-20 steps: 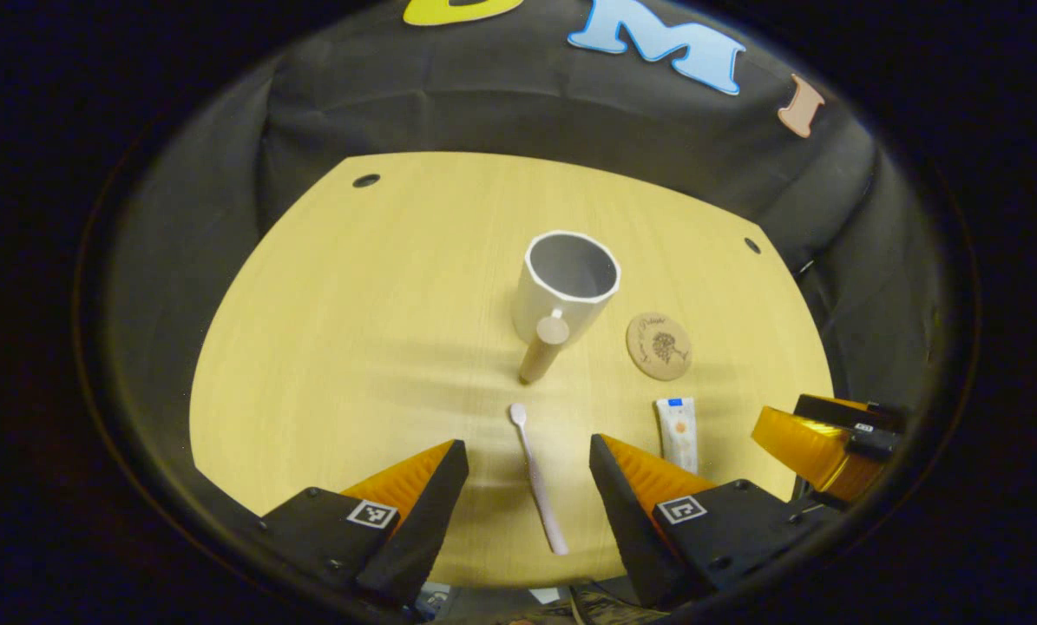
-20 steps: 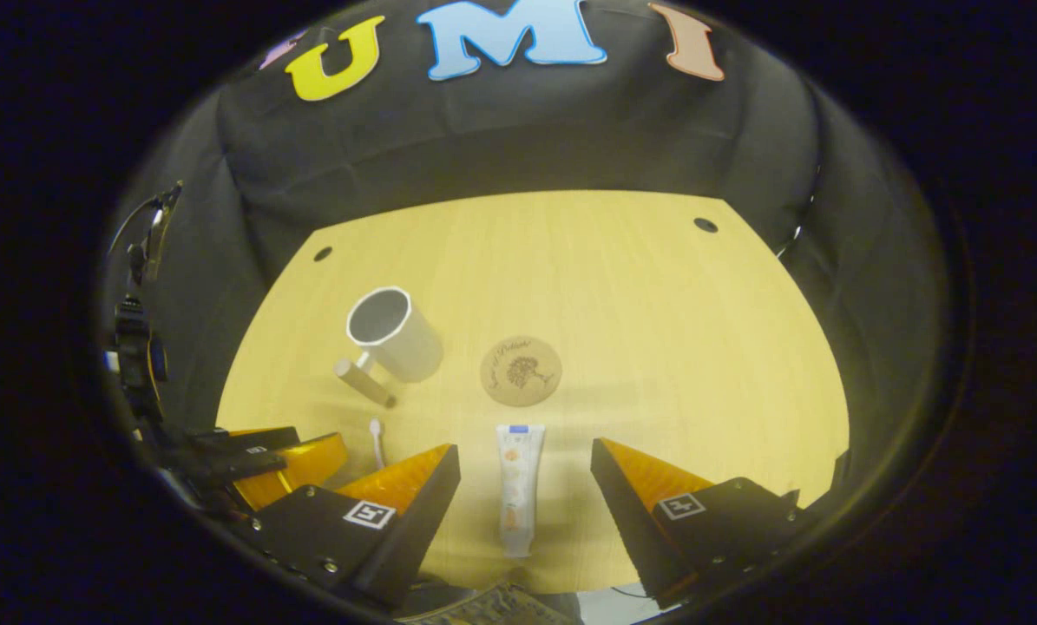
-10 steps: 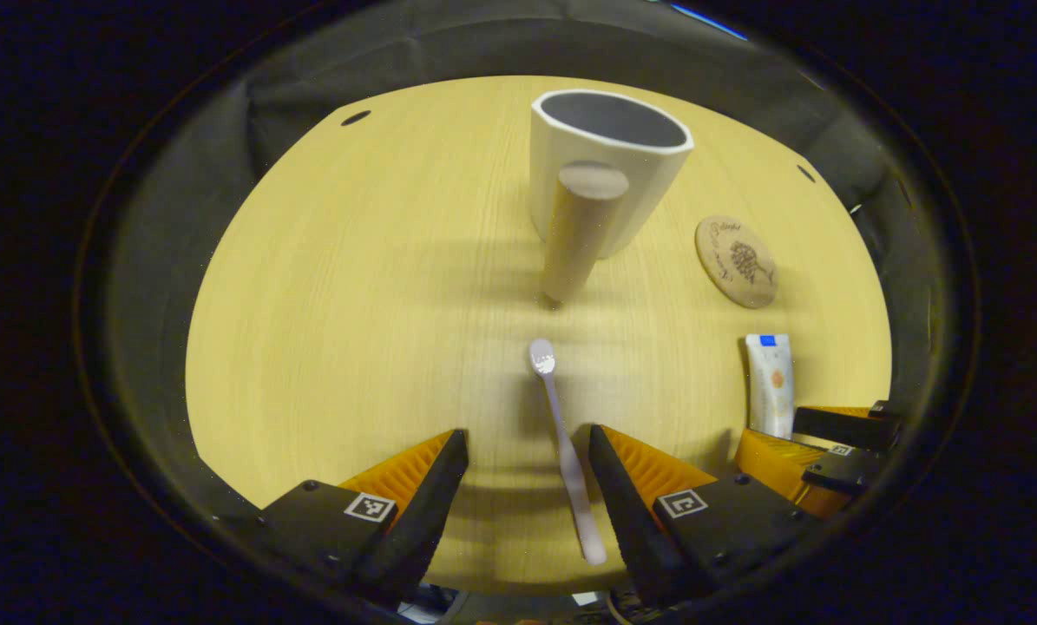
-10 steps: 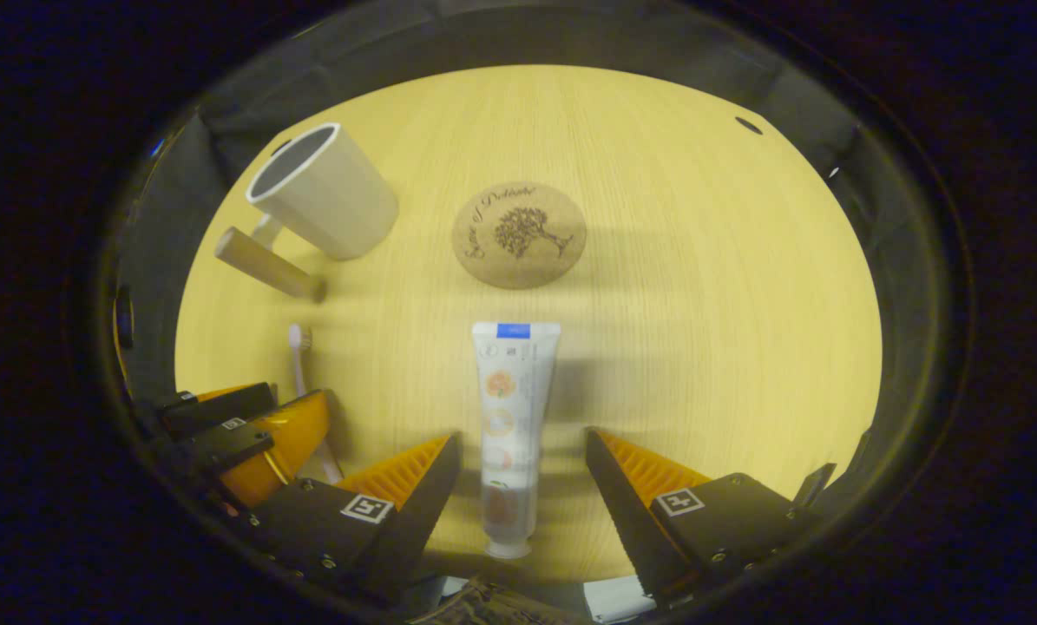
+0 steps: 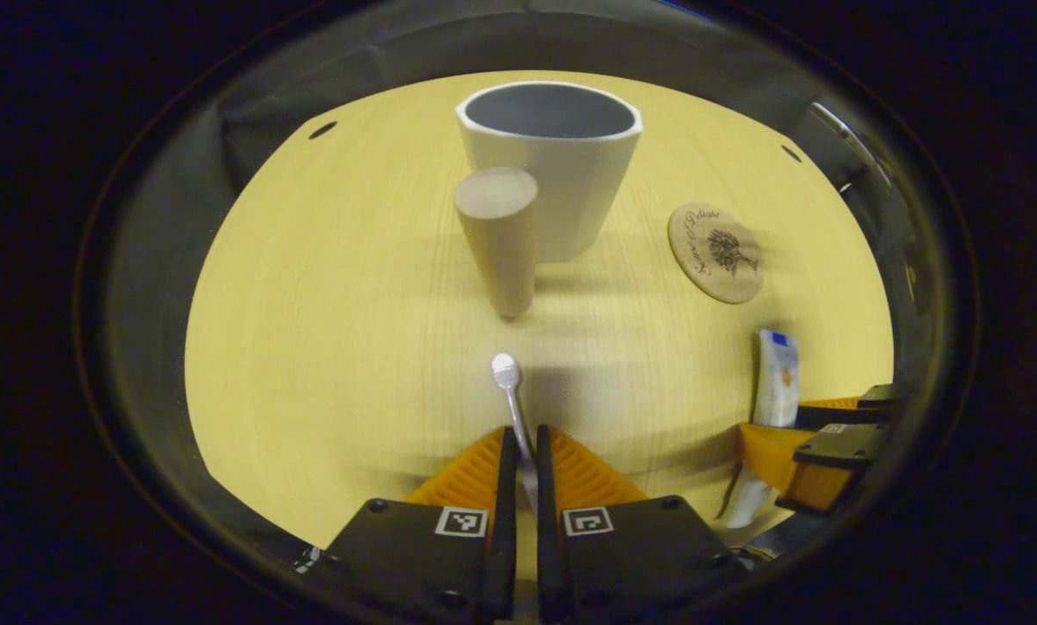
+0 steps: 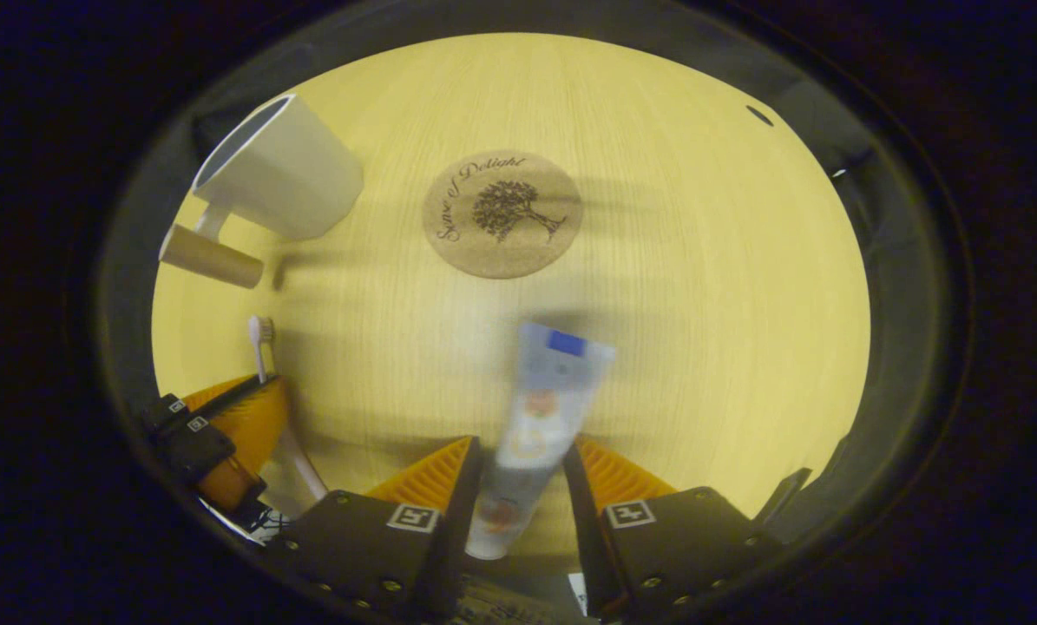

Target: Put the toothbrush and toothpaste on the desktop into the cup, then pick up the cup and place it on the coaster on the desktop.

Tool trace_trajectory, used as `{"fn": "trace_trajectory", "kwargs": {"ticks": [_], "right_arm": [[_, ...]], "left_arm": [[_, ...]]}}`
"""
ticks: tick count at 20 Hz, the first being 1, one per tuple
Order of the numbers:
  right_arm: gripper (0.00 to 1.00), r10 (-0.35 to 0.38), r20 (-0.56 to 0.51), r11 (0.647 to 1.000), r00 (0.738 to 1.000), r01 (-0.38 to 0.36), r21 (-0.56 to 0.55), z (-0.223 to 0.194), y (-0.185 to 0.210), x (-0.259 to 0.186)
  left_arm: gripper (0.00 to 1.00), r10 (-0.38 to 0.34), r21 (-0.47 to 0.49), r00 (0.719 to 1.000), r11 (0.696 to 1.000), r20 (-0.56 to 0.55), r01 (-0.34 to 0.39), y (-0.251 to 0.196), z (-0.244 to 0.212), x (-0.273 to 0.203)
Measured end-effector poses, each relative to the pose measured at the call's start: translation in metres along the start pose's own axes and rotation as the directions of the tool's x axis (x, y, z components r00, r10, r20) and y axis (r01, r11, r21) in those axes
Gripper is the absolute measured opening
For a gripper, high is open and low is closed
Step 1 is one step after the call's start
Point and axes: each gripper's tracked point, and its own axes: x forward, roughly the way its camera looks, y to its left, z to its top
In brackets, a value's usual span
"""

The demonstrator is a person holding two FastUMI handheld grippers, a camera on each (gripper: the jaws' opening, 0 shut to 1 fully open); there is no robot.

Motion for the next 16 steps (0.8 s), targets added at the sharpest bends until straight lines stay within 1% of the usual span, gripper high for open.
{"fn": "trace_trajectory", "kwargs": {"ticks": [1, 2, 3, 4, 5, 6, 7, 8, 10, 13, 16], "right_arm": [[0.41, -0.001, -0.006, 1.000, 1.000, 0.001, -0.016, -0.002, -0.002, -0.002], [0.33, 0.010, -0.009, 1.000, 1.000, -0.010, -0.013, -0.001, -0.004, -0.014], [0.25, 0.021, 0.003, 0.999, 1.000, -0.021, -0.030, -0.002, -0.004, -0.003], [0.29, 0.026, 0.003, 0.998, 1.000, -0.026, -0.051, -0.004, -0.004, -0.004], [0.25, 0.029, 0.016, 0.997, 0.999, -0.028, -0.065, -0.004, -0.003, -0.003], [0.26, 0.032, 0.023, 0.997, 0.999, -0.031, -0.076, -0.005, -0.004, -0.004], [0.26, 0.040, 0.030, 0.996, 0.999, -0.038, -0.084, -0.007, -0.003, -0.005], [0.26, 0.054, 0.029, 0.995, 0.998, -0.051, -0.085, -0.010, -0.001, -0.006], [0.26, 0.075, 0.029, 0.995, 0.997, -0.073, -0.067, -0.019, -0.001, -0.006], [0.25, 0.097, 0.034, 0.995, 0.995, -0.096, -0.029, -0.030, -0.004, -0.010], [0.25, 0.111, 0.053, 0.994, 0.992, -0.112, 0.006, -0.032, -0.010, -0.018]], "left_arm": [[0.18, 0.000, 0.002, 1.000, 1.000, -0.002, 0.000, 0.001, 0.002, 0.000], [0.07, -0.005, 0.001, 1.000, 1.000, -0.025, 0.005, 0.000, 0.003, -0.001], [0.07, -0.014, 0.022, 1.000, 1.000, -0.026, 0.014, 0.000, 0.002, -0.001], [0.13, -0.019, 0.033, 0.999, 0.999, -0.030, 0.020, 0.000, 0.001, -0.001], [0.07, -0.029, 0.039, 0.999, 0.999, -0.027, 0.030, -0.002, 0.002, 0.001], [0.13, -0.044, 0.043, 0.999, 0.998, -0.018, 0.045, -0.002, 0.003, 0.000], [0.07, -0.085, 0.024, 0.996, 0.996, -0.013, 0.085, -0.008, 0.001, 0.000], [0.07, -0.131, -0.007, 0.991, 0.991, -0.019, 0.131, -0.014, -0.004, -0.003], [0.06, -0.178, -0.059, 0.984, 0.983, -0.024, 0.176, -0.019, -0.014, -0.010], [0.07, -0.202, -0.086, 0.979, 0.976, 0.000, 0.201, -0.017, -0.022, -0.023], [0.07, -0.211, -0.080, 0.977, 0.974, 0.034, 0.213, -0.019, -0.019, -0.045]]}}
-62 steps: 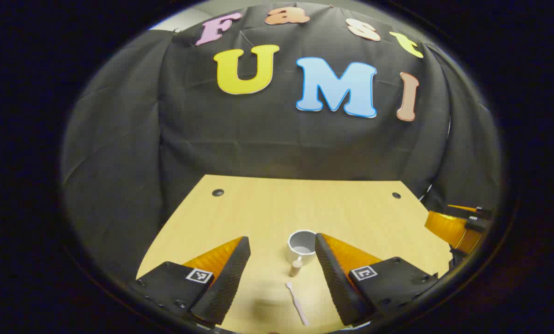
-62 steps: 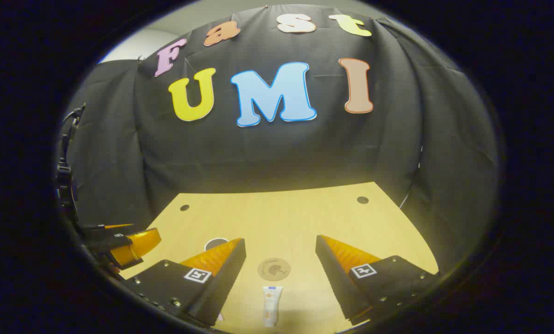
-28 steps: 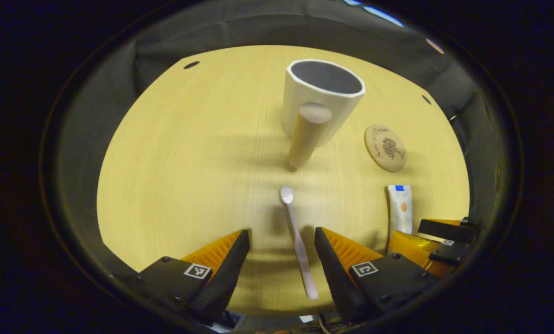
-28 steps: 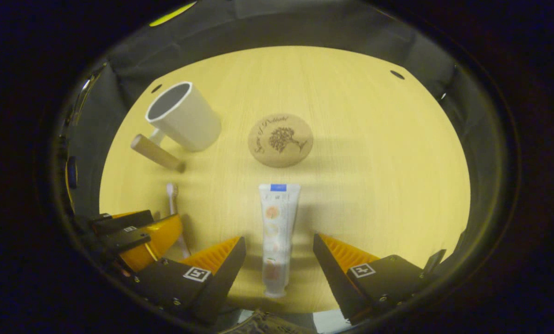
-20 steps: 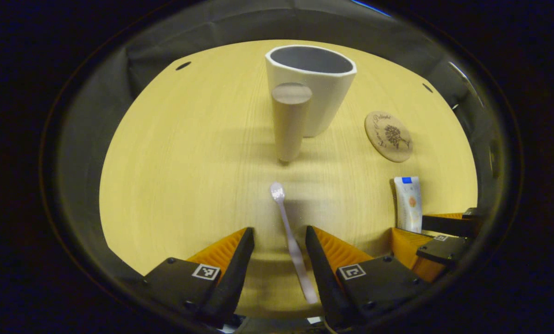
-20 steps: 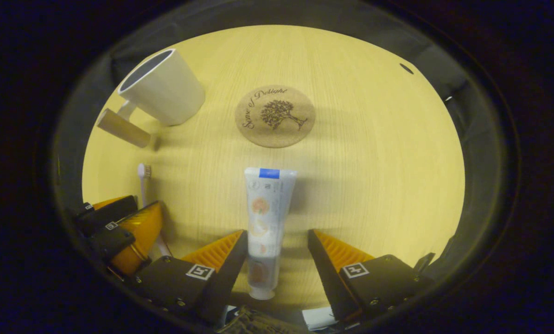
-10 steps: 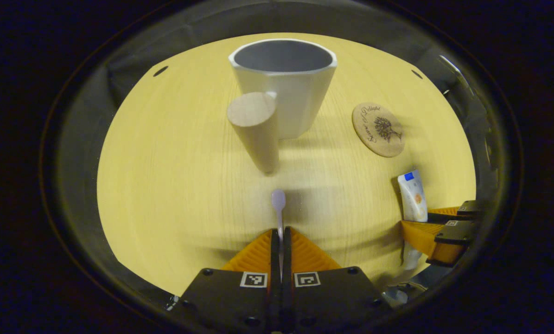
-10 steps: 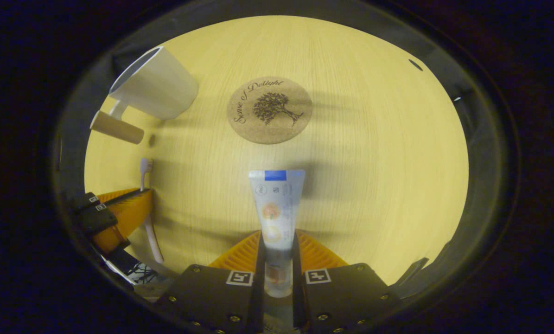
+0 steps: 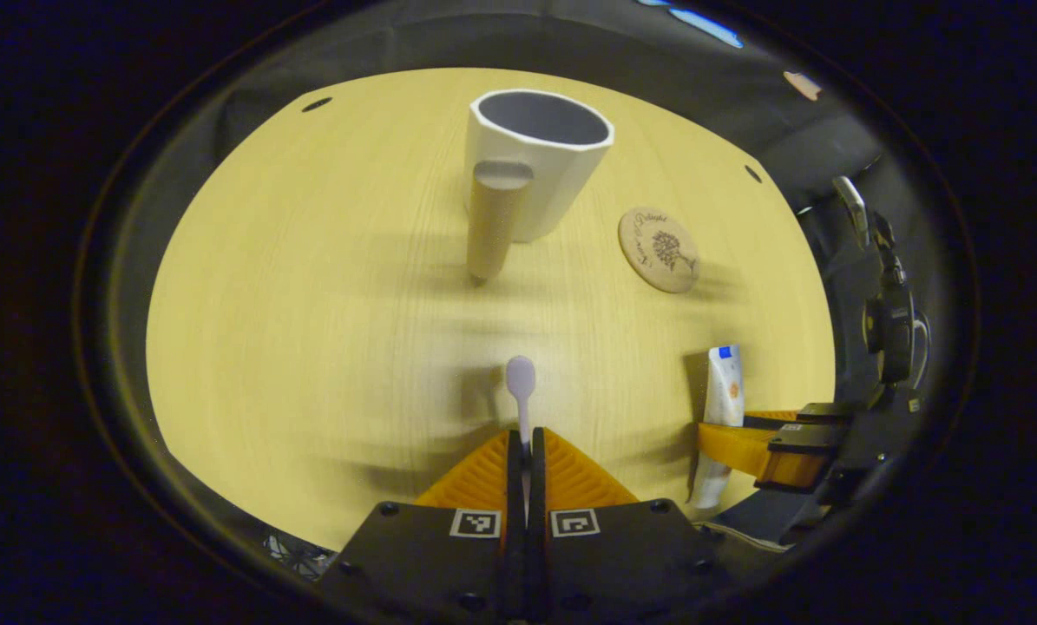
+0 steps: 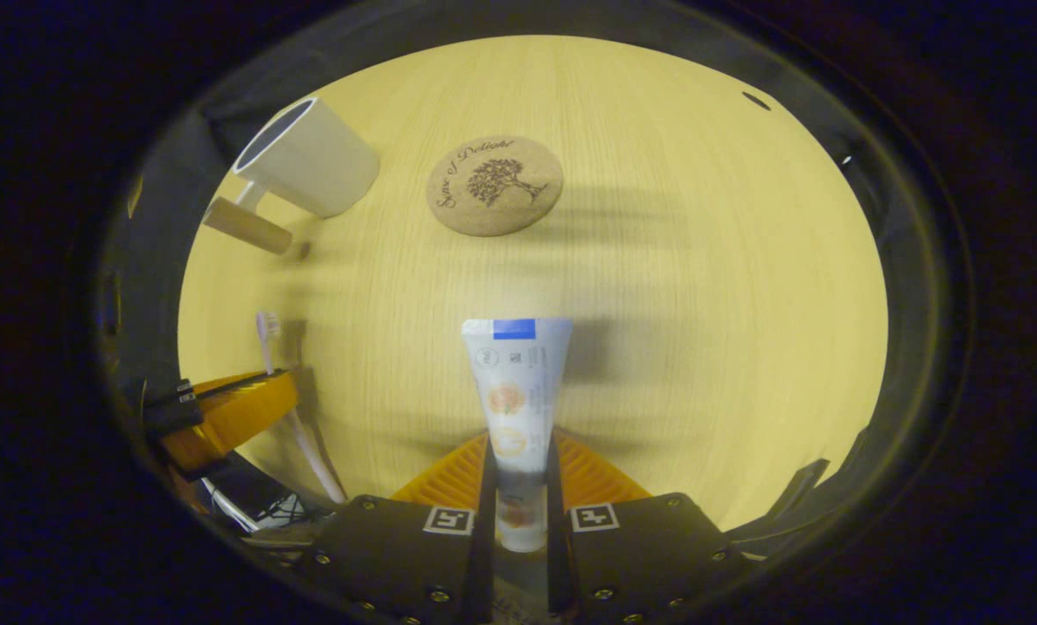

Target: Put the toothbrush and toothpaste on the desktop into the cup, then pick up the cup and place it on the coaster on the desktop.

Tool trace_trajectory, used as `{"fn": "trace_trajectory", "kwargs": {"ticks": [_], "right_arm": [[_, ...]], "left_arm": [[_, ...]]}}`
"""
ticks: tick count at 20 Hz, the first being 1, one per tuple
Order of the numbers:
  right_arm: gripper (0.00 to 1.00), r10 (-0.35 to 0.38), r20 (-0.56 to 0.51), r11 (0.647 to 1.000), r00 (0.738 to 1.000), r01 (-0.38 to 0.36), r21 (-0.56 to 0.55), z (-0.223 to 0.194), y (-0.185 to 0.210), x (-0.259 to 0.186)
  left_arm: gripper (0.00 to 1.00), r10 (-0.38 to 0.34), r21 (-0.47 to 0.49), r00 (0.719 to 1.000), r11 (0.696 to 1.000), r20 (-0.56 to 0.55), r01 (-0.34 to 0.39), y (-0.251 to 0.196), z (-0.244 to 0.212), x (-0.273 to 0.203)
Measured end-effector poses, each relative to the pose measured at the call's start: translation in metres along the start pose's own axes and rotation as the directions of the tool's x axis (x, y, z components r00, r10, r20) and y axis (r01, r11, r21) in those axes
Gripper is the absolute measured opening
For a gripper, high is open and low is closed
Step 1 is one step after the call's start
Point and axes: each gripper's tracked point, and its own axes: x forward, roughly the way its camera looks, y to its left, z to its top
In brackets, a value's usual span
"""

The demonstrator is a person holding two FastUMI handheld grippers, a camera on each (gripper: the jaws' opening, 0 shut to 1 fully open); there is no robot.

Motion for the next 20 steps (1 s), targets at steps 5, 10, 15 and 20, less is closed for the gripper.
{"fn": "trace_trajectory", "kwargs": {"ticks": [5, 10, 15, 20], "right_arm": [[0.25, 0.031, 0.066, 0.999, 0.997, -0.033, 0.035, 0.012, -0.001, -0.023], [0.25, 0.055, 0.129, 0.996, 0.990, -0.063, 0.057, 0.022, 0.001, -0.044], [0.25, 0.081, 0.164, 0.992, 0.983, -0.095, 0.083, 0.025, 0.004, -0.056], [0.25, 0.099, 0.185, 0.989, 0.978, -0.118, 0.095, 0.026, 0.010, -0.065]], "left_arm": [[0.07, -0.008, 0.069, 0.996, 0.998, 0.088, 0.002, -0.017, 0.024, -0.032], [0.07, -0.069, 0.088, 0.978, 0.995, 0.199, 0.052, -0.047, 0.072, -0.085], [0.07, -0.099, 0.110, 0.942, 0.992, 0.320, 0.067, -0.046, 0.152, -0.132], [0.07, -0.084, 0.133, 0.900, 0.991, 0.428, 0.029, -0.031, 0.234, -0.164]]}}
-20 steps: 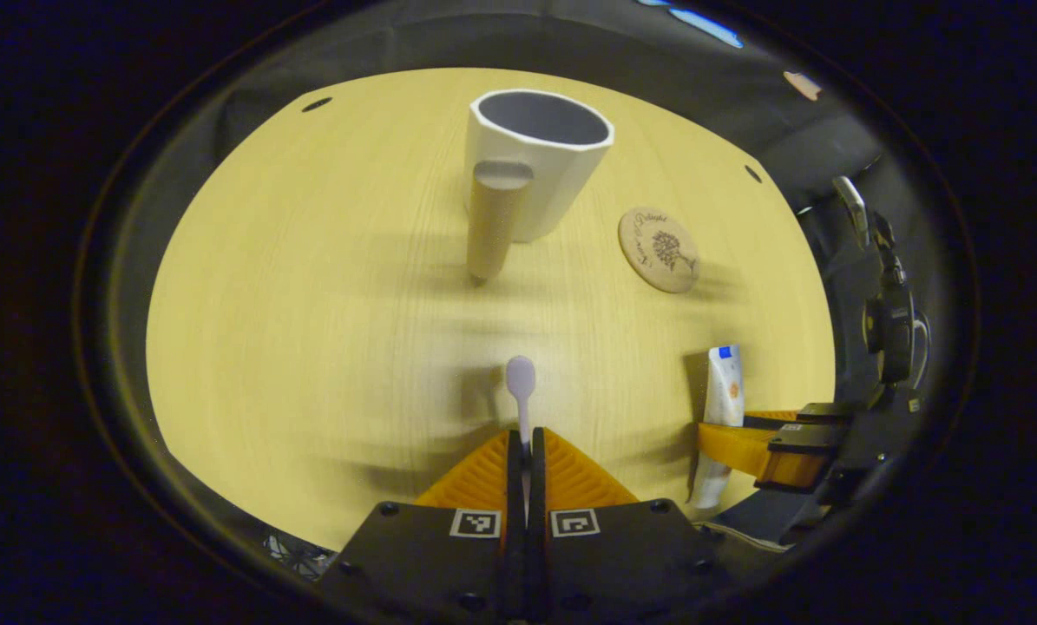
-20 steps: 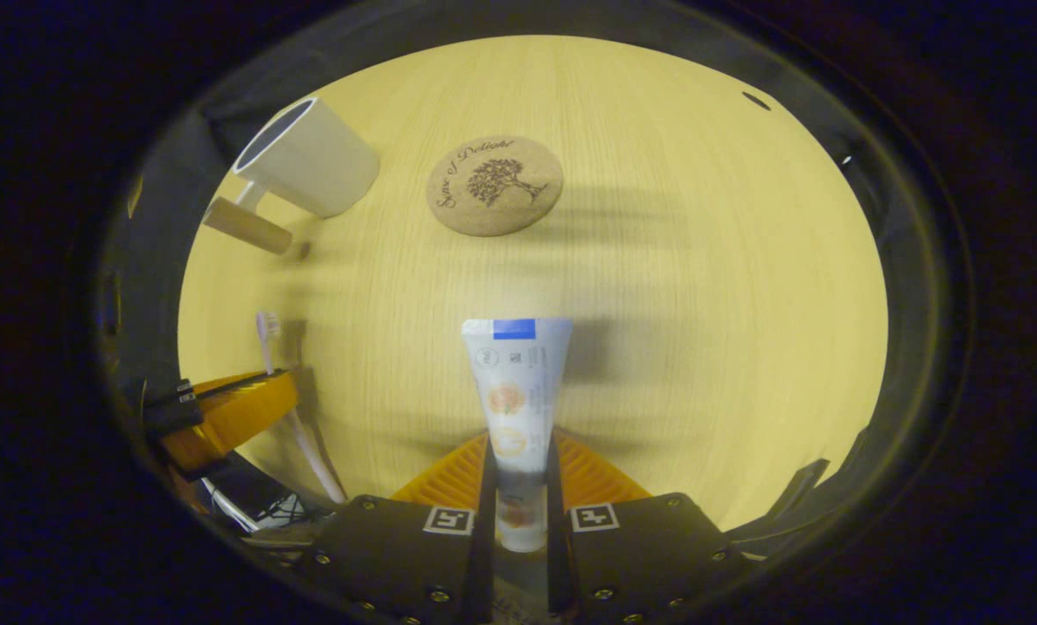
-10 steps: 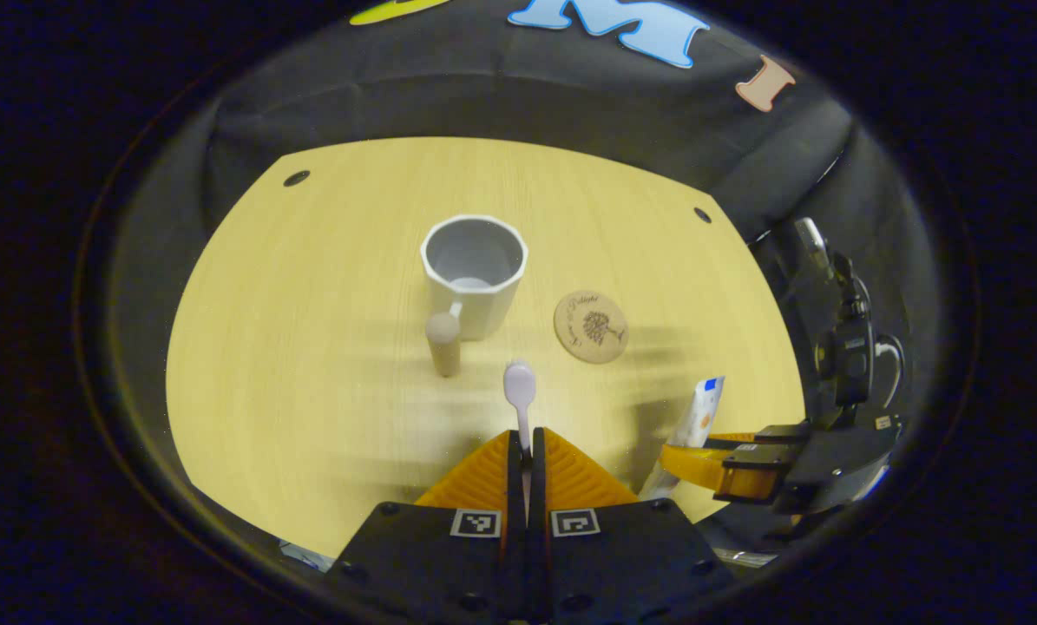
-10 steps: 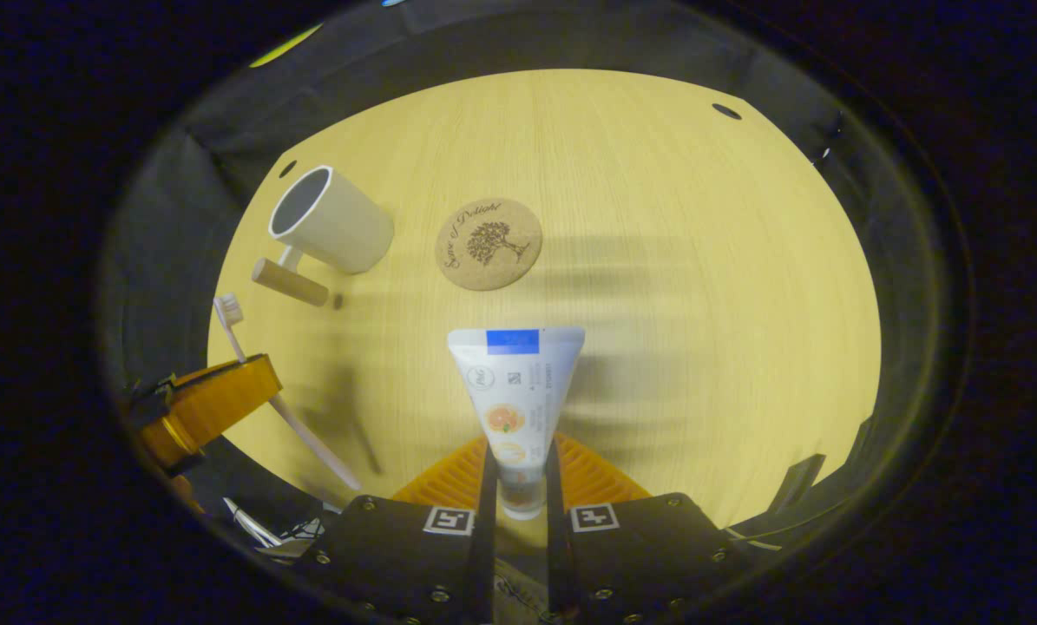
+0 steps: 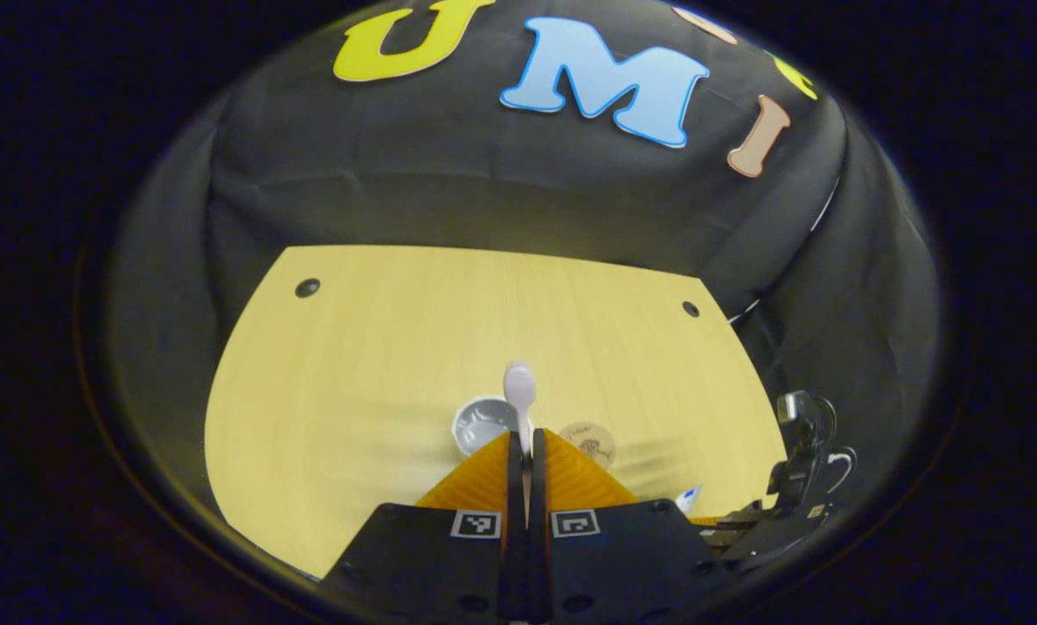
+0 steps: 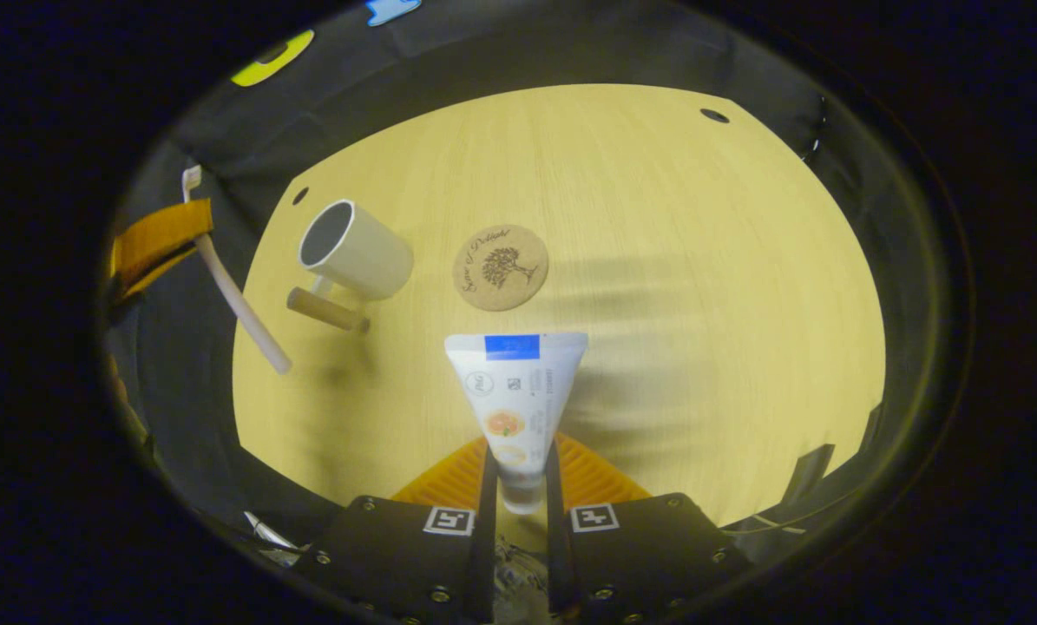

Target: Put the toothbrush and toothpaste on the desktop into the cup, then pick up the cup and place it on the coaster on the desktop.

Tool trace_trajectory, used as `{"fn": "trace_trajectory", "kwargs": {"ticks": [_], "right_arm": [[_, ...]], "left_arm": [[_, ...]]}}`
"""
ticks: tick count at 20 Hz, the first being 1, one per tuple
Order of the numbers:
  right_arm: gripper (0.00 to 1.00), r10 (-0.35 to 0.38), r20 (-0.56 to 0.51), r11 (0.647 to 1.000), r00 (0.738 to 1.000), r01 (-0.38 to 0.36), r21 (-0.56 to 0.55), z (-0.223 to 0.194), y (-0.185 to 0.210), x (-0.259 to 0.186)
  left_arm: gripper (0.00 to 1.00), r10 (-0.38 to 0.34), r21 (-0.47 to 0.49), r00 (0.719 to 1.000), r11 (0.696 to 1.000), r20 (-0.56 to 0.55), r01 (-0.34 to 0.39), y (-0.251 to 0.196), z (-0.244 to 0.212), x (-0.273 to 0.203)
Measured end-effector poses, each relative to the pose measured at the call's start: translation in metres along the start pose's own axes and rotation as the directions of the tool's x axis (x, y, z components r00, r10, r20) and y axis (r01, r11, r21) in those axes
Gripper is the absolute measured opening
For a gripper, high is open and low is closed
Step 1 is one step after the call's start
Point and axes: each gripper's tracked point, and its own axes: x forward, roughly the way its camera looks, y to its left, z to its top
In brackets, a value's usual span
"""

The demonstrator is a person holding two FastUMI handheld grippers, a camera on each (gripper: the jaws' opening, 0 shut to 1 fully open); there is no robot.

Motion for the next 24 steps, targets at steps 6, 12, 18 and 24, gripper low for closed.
{"fn": "trace_trajectory", "kwargs": {"ticks": [6, 12, 18, 24], "right_arm": [[0.25, 0.016, 0.043, 1.000, 0.999, -0.017, 0.024, 0.013, 0.005, -0.013], [0.25, 0.044, 0.128, 0.997, 0.991, -0.051, 0.053, 0.046, 0.014, -0.036], [0.25, 0.117, 0.236, 0.991, 0.965, -0.128, 0.029, 0.103, 0.054, -0.056], [0.25, 0.180, 0.293, 0.983, 0.939, -0.180, -0.026, 0.152, 0.098, -0.058]], "left_arm": [[0.06, 0.017, 0.050, 0.998, 0.999, 0.061, -0.020, 0.023, 0.045, 0.038], [0.07, 0.001, 0.033, 0.998, 0.999, 0.067, -0.004, 0.036, 0.042, 0.088], [0.13, -0.005, 0.039, 0.996, 0.999, 0.089, 0.002, 0.039, 0.029, 0.104], [0.19, -0.025, -0.025, 0.997, 0.999, 0.066, 0.027, 0.053, 0.018, 0.098]]}}
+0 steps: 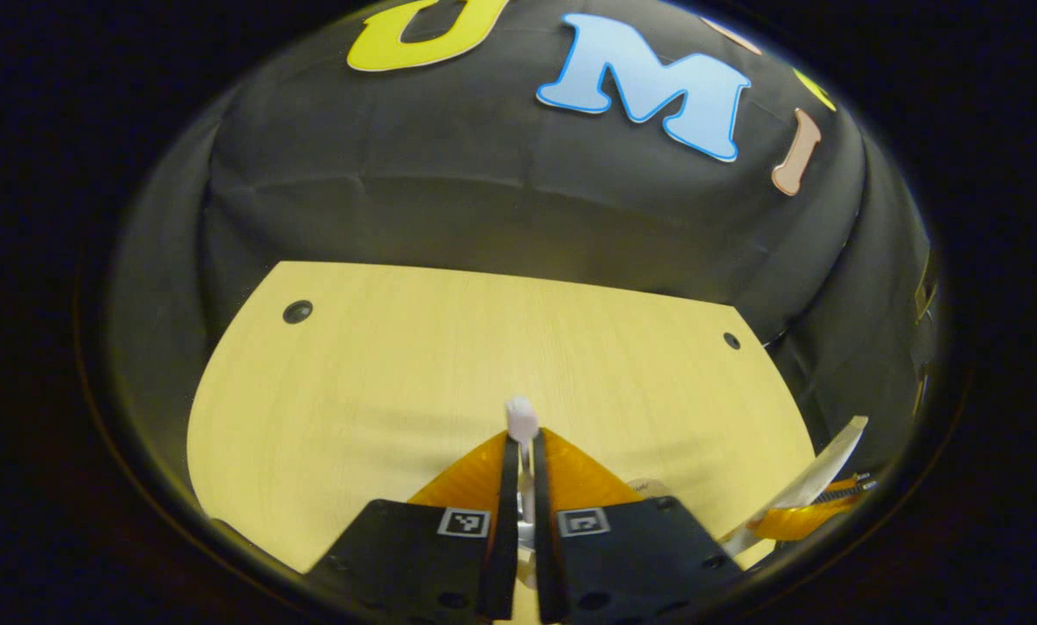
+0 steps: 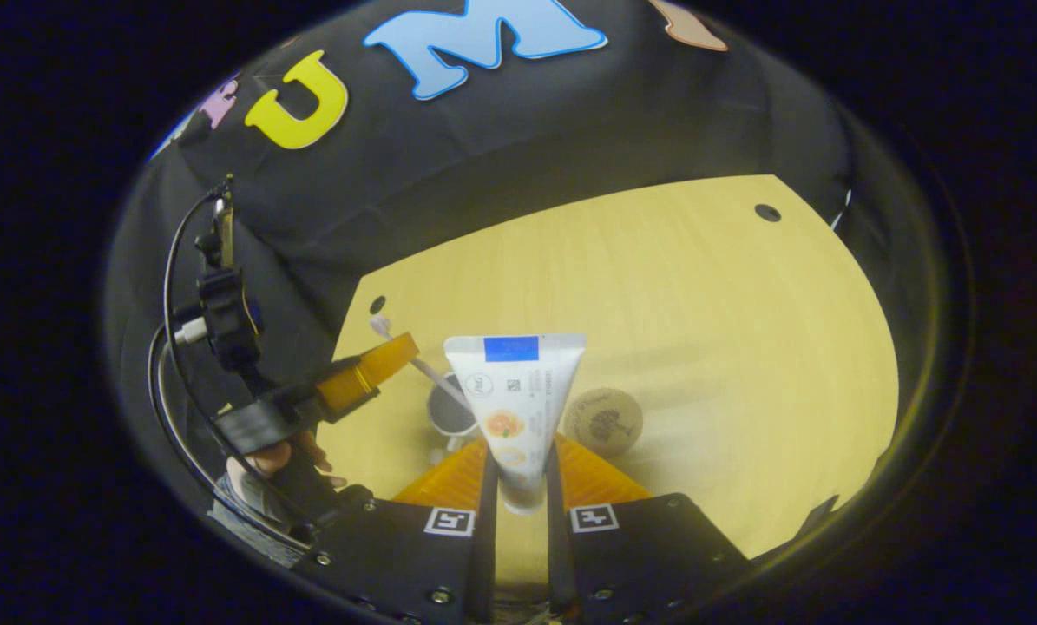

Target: Put the toothbrush and toothpaste on the desktop into the cup, then pick up the cup and place it on the coaster on the desktop.

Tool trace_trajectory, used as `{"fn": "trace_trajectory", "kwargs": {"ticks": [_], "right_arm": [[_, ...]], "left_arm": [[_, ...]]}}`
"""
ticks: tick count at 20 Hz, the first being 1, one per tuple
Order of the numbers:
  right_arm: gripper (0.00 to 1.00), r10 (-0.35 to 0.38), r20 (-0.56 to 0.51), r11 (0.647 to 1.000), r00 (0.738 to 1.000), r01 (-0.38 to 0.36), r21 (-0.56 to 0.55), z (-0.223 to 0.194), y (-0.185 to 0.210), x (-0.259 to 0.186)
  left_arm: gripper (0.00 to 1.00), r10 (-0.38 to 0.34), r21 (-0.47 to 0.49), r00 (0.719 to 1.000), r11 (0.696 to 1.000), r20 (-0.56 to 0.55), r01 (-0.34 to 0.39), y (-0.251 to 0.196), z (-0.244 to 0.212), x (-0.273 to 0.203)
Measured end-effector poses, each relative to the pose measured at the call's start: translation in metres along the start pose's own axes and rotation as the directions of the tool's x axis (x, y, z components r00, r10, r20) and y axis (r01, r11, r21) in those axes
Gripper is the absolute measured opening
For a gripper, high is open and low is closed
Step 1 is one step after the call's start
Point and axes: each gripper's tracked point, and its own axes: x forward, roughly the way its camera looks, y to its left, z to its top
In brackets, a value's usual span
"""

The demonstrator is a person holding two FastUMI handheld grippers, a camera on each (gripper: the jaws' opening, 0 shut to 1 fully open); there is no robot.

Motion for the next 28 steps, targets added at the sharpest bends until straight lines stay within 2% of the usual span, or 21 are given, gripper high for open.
{"fn": "trace_trajectory", "kwargs": {"ticks": [1, 2, 3, 4, 10, 17, 21, 24, 25, 26, 27, 28], "right_arm": [[0.25, 0.008, 0.007, 1.000, 1.000, -0.007, -0.007, 0.006, 0.007, 0.005], [0.25, 0.013, 0.015, 1.000, 1.000, -0.013, -0.014, 0.012, 0.012, 0.008], [0.25, 0.021, 0.024, 1.000, 0.999, -0.021, -0.019, 0.018, 0.019, 0.013], [0.25, 0.033, 0.032, 0.999, 0.999, -0.032, -0.022, 0.025, 0.026, 0.016], [0.25, 0.062, 0.037, 0.997, 0.997, -0.060, -0.050, 0.048, 0.054, 0.048], [0.25, 0.028, -0.013, 0.990, 1.000, -0.030, -0.140, 0.038, 0.062, 0.093], [0.25, -0.013, -0.017, 0.975, 1.000, 0.009, -0.220, 0.026, 0.059, 0.111], [0.25, -0.026, -0.032, 0.973, 0.999, 0.018, -0.230, 0.017, 0.057, 0.118], [0.30, -0.026, -0.045, 0.976, 0.999, 0.015, -0.219, 0.012, 0.056, 0.117], [0.31, -0.024, -0.055, 0.978, 0.998, 0.013, -0.206, 0.007, 0.054, 0.114], [0.39, -0.008, -0.057, 0.982, 0.998, -0.003, -0.188, 0.004, 0.057, 0.112], [0.39, 0.011, -0.058, 0.985, 0.998, -0.020, -0.170, 0.002, 0.059, 0.108]], "left_arm": [[0.34, -0.010, 0.001, 1.000, 1.000, 0.000, 0.010, 0.000, -0.003, -0.005], [0.58, -0.005, 0.007, 1.000, 1.000, 0.007, 0.005, 0.005, -0.003, -0.009], [0.68, -0.001, 0.003, 1.000, 1.000, 0.017, 0.000, 0.006, -0.002, -0.015], [0.73, 0.003, -0.005, 1.000, 1.000, 0.027, -0.003, 0.010, -0.001, -0.023], [0.72, 0.056, -0.054, 0.997, 0.997, 0.051, -0.054, 0.053, -0.016, -0.072], [0.72, 0.140, -0.138, 0.987, 0.982, 0.072, -0.129, 0.102, -0.037, -0.126], [0.71, 0.148, -0.148, 0.987, 0.979, 0.068, -0.137, 0.101, -0.045, -0.142], [0.71, 0.138, -0.132, 0.989, 0.983, 0.050, -0.131, 0.091, -0.050, -0.140], [0.71, 0.128, -0.127, 0.991, 0.984, 0.044, -0.122, 0.085, -0.055, -0.137], [0.72, 0.118, -0.119, 0.992, 0.986, 0.036, -0.113, 0.079, -0.059, -0.135], [0.72, 0.106, -0.108, 0.994, 0.989, 0.028, -0.103, 0.072, -0.060, -0.133], [0.71, 0.100, -0.092, 0.995, 0.991, 0.020, -0.098, 0.066, -0.060, -0.129]]}}
